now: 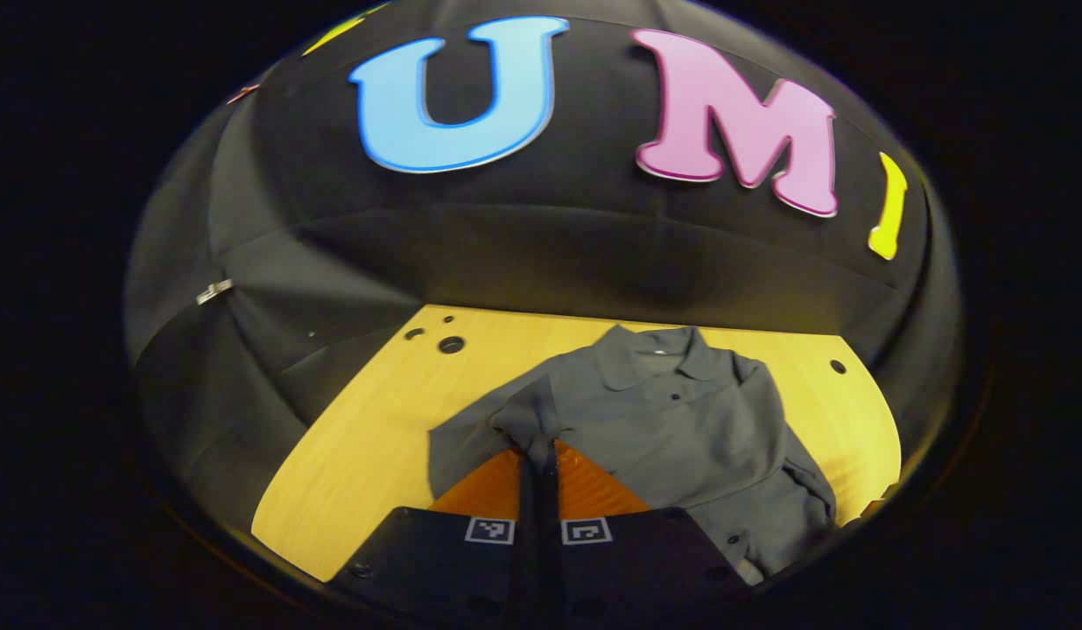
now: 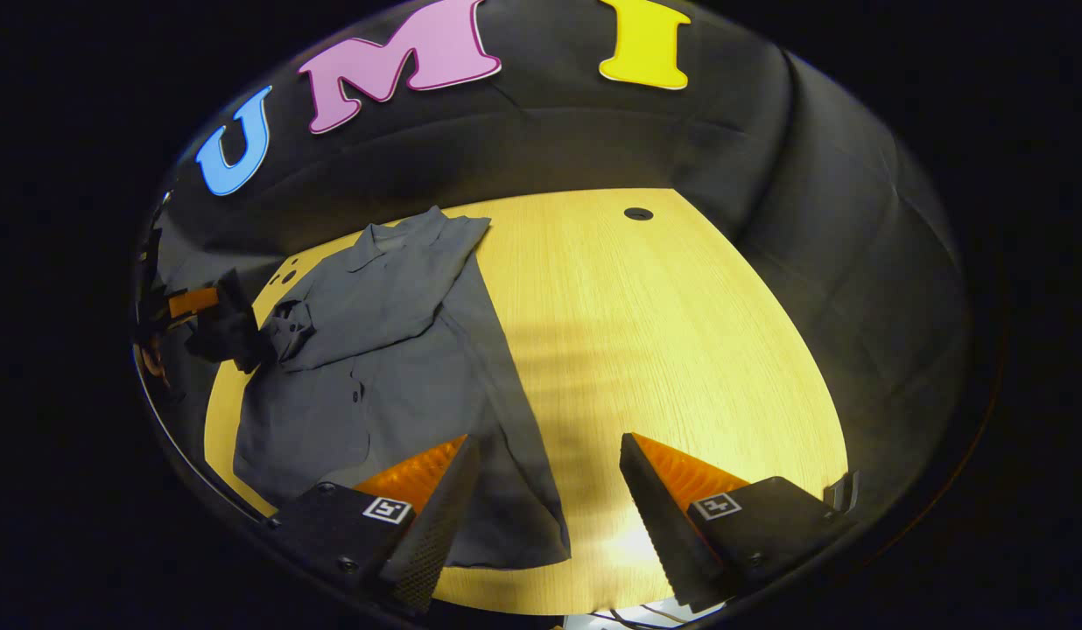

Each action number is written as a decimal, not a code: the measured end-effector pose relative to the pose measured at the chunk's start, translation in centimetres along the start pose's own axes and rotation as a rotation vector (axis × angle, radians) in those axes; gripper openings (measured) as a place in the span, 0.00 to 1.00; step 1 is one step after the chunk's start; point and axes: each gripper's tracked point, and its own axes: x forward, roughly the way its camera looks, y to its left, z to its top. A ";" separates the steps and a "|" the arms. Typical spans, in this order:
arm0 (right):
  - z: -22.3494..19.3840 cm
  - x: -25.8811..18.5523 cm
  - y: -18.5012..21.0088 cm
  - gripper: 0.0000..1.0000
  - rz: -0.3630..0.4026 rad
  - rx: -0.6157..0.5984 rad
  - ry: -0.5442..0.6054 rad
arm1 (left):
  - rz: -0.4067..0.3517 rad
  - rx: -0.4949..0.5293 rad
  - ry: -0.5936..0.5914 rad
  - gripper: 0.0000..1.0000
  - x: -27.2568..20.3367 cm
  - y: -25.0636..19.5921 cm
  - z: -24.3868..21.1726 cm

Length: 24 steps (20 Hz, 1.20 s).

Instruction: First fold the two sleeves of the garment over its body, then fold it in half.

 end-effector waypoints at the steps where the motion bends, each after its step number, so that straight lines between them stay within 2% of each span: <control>1: -0.3 0.2 -0.7 0.99 -0.011 -0.010 0.009 | -0.034 -0.011 0.006 0.05 0.5 -2.0 0.1; 3: -0.5 0.3 -1.4 1.00 -0.014 0.013 0.017 | -0.088 -0.025 0.030 0.02 1.4 -5.3 0.1; 4: -0.6 0.3 -1.6 1.00 -0.013 0.027 0.021 | -0.112 -0.014 0.033 0.05 1.9 -6.9 0.2; 8: -1.3 0.4 -2.9 0.99 -0.022 0.056 0.038 | -0.219 0.069 0.023 0.05 3.5 -13.7 0.8; 12: -1.2 0.5 -3.0 1.00 -0.026 0.102 0.048 | -0.300 0.047 0.053 0.05 4.9 -19.0 0.1; 16: -1.1 0.5 -3.2 0.99 -0.026 0.124 0.057 | -0.328 0.043 0.096 0.05 6.1 -22.0 -1.2; 17: -1.2 0.5 -3.2 0.99 -0.027 0.135 0.061 | -0.337 0.044 0.104 0.02 6.5 -22.5 -1.5; 18: -1.2 0.6 -3.2 0.99 -0.030 0.142 0.063 | -0.345 0.047 0.111 0.06 6.8 -23.0 -1.8; 21: -1.9 0.5 -3.2 0.99 -0.034 0.131 0.077 | -0.348 0.047 0.142 0.08 7.7 -23.7 -2.8; 24: -2.2 0.4 -2.6 0.99 -0.026 0.119 0.085 | -0.380 0.020 0.150 0.18 7.6 -24.7 -3.1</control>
